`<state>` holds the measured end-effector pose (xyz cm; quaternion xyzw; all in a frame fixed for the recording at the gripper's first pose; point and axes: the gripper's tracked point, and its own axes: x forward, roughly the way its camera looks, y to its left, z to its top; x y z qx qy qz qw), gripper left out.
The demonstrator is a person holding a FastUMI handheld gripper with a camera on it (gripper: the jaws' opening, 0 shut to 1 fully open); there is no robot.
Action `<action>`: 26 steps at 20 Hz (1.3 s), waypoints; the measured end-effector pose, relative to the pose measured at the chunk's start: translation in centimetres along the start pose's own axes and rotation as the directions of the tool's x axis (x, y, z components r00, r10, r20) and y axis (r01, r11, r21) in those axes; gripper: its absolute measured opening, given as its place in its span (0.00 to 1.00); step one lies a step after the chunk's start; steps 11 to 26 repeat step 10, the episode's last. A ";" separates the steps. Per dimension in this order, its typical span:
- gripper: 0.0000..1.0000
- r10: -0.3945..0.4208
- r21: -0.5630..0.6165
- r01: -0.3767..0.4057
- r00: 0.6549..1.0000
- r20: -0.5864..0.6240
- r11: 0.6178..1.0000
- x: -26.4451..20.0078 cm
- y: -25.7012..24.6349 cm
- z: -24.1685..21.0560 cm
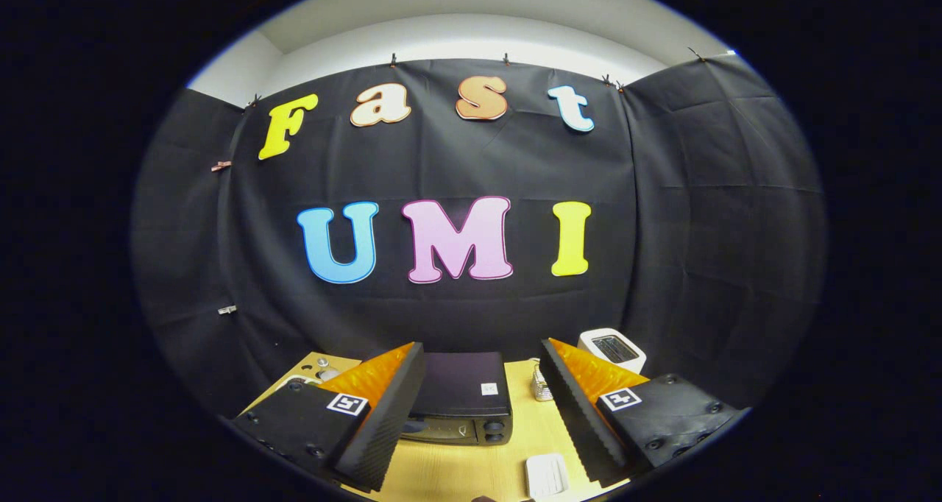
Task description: Open the toaster oven, put the food inside, and close the toaster oven door.
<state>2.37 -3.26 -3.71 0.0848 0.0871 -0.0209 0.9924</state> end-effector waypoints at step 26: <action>0.98 0.017 -0.009 -0.017 1.000 -0.004 1.000 -0.4 0.7 -0.4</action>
